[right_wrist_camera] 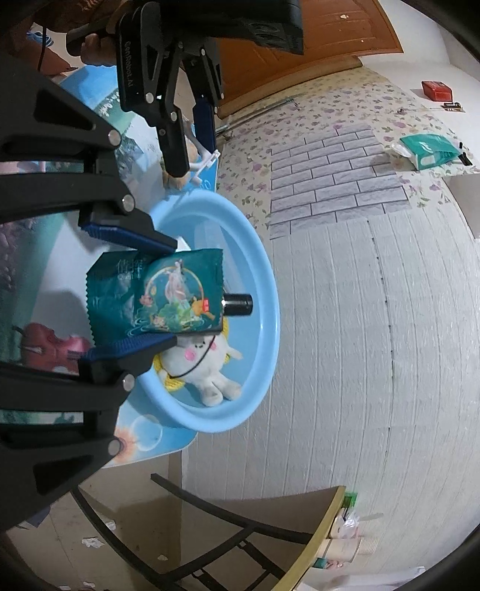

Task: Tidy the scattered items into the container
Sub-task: 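Carry the hook and packet over the blue basin with both tools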

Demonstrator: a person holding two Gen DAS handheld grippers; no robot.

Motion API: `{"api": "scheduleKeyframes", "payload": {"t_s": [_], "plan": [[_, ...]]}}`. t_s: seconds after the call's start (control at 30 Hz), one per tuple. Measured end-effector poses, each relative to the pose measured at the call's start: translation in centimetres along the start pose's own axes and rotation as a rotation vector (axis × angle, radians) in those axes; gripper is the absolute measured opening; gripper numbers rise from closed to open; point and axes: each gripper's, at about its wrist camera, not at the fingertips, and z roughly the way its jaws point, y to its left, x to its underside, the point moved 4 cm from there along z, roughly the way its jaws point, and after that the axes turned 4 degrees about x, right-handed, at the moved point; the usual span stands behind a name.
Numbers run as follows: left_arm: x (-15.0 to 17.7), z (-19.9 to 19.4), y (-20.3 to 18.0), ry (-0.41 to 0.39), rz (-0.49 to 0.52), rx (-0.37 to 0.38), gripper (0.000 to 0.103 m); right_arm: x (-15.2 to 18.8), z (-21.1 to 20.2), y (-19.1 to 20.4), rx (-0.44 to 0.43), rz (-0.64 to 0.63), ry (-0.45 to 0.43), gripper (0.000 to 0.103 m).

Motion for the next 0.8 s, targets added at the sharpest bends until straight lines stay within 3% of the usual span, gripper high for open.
{"api": "scheduleKeyframes", "payload": {"t_s": [0.8], "plan": [[-2.4,5.0,-2.1,0.014,0.066,0.039,0.054,-1.2,3.9,-2.7,0.009,0.060,0.000,0.046]]}}
